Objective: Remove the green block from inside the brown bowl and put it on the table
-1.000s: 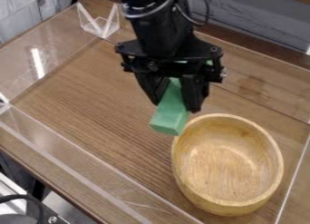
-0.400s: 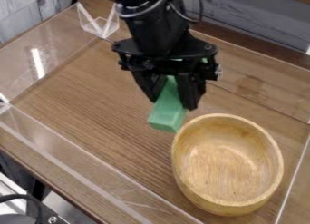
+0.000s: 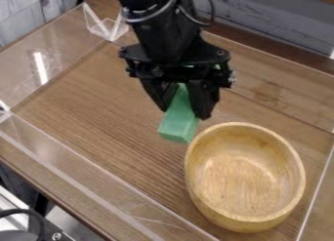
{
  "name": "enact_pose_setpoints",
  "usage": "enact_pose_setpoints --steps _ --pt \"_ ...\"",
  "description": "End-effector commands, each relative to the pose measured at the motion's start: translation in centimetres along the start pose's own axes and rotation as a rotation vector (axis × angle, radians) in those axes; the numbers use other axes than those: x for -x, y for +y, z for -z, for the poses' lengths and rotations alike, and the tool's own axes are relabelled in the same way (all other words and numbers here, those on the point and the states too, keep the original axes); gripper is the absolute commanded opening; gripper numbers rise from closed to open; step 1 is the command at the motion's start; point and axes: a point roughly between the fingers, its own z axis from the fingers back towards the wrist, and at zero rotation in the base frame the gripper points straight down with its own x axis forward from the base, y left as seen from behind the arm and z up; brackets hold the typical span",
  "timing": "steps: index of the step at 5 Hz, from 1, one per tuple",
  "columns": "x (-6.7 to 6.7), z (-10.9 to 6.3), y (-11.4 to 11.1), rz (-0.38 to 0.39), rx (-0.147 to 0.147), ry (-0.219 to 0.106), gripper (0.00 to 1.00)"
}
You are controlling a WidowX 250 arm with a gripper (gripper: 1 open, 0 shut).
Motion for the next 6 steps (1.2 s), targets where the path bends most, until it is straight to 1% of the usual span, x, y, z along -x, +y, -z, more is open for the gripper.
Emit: enact_pose_setpoints --steps 1,2,3,4,6 --pt "-0.7 -0.8 0.0 0.012 0.008 -0.051 0.00" --pt "-0.8 -0.7 1.5 0.014 -0.005 -0.053 0.00" --pt "-1.2 -0.3 3.3 0.034 -0.019 -0.053 0.00" --pt "-1.6 0.4 4.8 0.048 -0.037 -0.054 0.00" --pt "-3.0 1.7 6.6 0.053 -0.065 -0.061 0.00"
